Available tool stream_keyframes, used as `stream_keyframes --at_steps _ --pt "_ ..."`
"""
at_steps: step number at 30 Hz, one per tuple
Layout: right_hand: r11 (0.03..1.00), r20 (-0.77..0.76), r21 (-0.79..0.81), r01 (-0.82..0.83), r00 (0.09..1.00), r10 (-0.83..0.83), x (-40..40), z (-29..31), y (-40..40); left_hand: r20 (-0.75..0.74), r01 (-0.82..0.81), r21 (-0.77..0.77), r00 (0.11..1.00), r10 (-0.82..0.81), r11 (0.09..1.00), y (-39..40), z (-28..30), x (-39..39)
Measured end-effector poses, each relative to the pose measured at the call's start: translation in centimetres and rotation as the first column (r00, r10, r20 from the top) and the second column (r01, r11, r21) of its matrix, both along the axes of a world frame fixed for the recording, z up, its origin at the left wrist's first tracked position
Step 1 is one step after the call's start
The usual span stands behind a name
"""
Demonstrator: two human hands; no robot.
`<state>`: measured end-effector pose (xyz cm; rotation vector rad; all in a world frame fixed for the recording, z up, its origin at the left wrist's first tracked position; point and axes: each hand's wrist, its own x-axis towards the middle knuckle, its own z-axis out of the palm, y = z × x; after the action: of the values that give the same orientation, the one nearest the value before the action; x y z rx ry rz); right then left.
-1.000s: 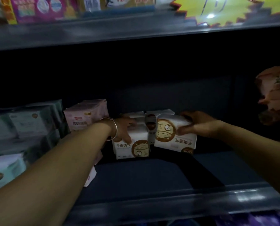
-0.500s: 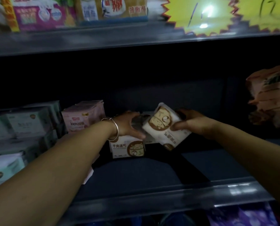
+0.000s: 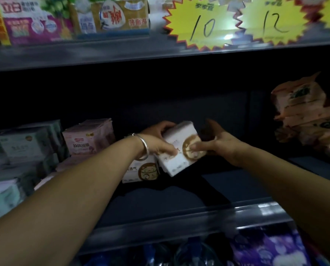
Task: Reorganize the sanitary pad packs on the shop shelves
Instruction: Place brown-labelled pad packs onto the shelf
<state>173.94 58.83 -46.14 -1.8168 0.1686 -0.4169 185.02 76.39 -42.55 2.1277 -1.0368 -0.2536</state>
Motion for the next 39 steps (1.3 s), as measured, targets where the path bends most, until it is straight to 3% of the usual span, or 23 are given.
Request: stream_keyframes --at_steps 5,12,17,21,25,39 --pt "0.955 -0.105 -0.274 -0.111 0.991 0.085 0.3 0.2 0.1 0.135 0.013 0.215 0.990 -0.043 0.976 -1.2 -0.1 0.2" --pt "0.956 -0.037 -0.290 0.050 0.997 -0.063 3.5 -2.6 -0.7 0.176 -0.005 0.323 0.983 -0.055 0.946 -1.2 -1.8 2.4" --pt "0.832 -0.135 -0.553 -0.034 0.990 -0.049 5.0 -4.0 0.0 0.205 -0.037 0.302 0.978 -0.027 0.953 -0.7 -3.2 4.3" --pt "0.744 -0.106 -0.667 -0.024 0.992 -0.063 5.3 -3.5 0.5 0.125 0.001 0.264 0.992 -0.035 0.965 -0.9 -3.6 4.8" --pt "0.718 -0.126 -0.696 -0.025 0.988 -0.089 4.6 -2.8 -0.1 0.131 0.036 0.257 0.989 -0.072 0.966 -0.7 -3.7 4.9" --pt "0.621 -0.089 -0.781 0.064 0.973 -0.211 5.9 -3.9 1.8 0.435 -0.100 0.197 0.900 0.004 0.975 0.2 -4.5 4.1"
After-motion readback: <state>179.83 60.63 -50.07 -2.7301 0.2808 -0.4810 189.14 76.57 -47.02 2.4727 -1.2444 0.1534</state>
